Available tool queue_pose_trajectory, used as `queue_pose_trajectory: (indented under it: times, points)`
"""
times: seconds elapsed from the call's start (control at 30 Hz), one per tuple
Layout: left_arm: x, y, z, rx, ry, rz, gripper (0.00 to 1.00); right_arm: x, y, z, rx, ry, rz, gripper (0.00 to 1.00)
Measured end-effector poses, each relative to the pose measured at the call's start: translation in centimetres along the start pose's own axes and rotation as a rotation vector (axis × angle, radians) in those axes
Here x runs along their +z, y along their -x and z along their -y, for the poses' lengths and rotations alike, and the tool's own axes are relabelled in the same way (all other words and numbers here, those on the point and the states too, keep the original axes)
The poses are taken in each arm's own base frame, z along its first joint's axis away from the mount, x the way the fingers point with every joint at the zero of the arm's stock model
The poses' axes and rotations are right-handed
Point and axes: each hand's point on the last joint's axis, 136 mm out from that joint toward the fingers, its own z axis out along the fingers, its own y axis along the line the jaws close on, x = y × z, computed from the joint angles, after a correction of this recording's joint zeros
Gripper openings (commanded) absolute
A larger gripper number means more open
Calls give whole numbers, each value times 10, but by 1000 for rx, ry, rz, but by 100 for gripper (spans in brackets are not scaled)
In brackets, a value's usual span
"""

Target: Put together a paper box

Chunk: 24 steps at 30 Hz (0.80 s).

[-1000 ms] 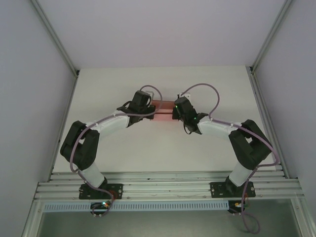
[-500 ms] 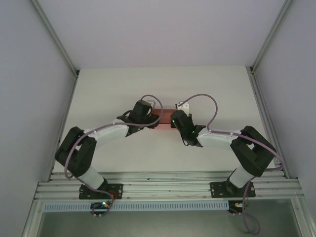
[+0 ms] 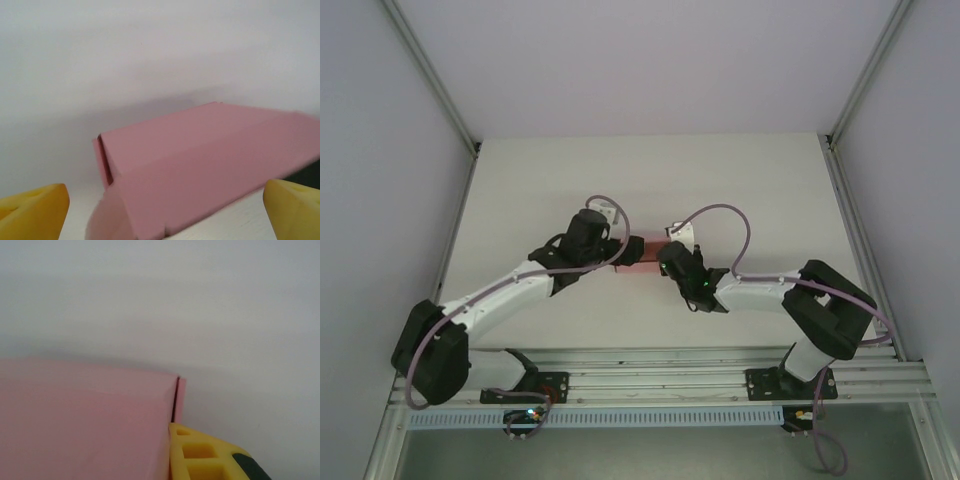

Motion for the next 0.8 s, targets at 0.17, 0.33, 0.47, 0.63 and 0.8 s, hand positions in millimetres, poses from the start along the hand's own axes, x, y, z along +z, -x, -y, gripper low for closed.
queue_pose_trajectory:
  times: [0.17,0.33,0.47,0.63,0.8]
  points:
    - [-15,4,-8,-35,41,17,100,-6,-14,-7,-34,18,-21,15]
    - [-11,-3,-35,-103,119,-18,100,-10,-17,-11,-46,22,-19,26]
    - [5,-13,-62,-166,178,-78,100,-16,-28,-10,-68,21,-35,45]
    - [32,-38,-69,-191,163,-183,95,-34,-41,5,-81,11,-76,56]
    - [55,-55,-67,-223,123,-252,81,-47,-45,24,-84,-30,-116,95]
